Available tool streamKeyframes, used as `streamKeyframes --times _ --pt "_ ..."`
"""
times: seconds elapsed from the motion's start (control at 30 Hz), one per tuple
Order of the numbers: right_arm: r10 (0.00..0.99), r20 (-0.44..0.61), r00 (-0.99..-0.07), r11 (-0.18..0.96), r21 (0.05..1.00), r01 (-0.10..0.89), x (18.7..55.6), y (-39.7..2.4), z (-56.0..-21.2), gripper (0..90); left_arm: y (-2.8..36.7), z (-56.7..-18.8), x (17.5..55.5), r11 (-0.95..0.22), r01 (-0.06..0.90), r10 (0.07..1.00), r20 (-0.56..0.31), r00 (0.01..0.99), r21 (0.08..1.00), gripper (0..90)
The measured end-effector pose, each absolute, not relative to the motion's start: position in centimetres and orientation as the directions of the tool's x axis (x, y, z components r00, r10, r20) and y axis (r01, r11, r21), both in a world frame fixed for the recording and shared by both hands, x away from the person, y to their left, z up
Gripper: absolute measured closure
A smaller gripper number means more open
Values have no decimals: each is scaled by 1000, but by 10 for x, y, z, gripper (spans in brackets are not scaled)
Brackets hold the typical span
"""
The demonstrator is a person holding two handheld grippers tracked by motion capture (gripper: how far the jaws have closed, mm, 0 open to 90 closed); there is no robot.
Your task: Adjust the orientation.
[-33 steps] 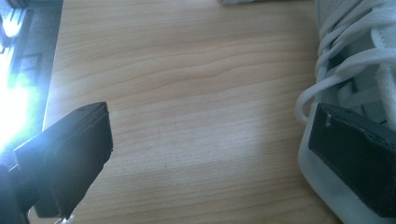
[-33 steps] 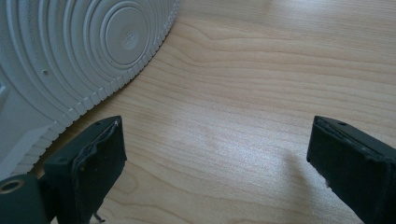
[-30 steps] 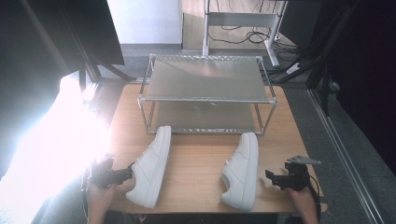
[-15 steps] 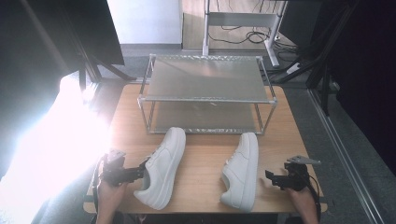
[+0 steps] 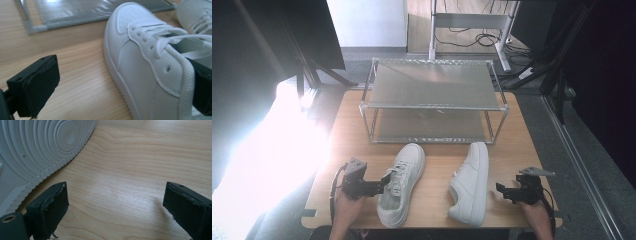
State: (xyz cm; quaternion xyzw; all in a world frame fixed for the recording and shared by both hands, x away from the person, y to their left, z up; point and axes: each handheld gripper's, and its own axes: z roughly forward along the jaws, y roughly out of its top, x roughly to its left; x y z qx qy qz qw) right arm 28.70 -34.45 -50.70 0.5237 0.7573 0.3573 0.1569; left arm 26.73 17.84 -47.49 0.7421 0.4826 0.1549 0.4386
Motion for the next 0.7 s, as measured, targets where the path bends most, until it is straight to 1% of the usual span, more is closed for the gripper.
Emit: streamKeyframes --times 0.23,0.37,0.5,0.7 --pt "906 139 -400 193 706 682 287 -346 -507 64 169 -474 270 -179 571 845 -172 507 802 0" --pt "908 142 -395 188 705 684 287 -346 -507 63 165 -470 270 -204 559 848 -141 511 803 0" --pt "909 140 -393 187 706 683 287 -346 -507 62 165 -461 271 -155 542 841 -177 511 826 0" --pt "909 140 -393 187 707 682 287 -347 -507 61 172 -450 268 -145 507 857 -147 493 850 0"
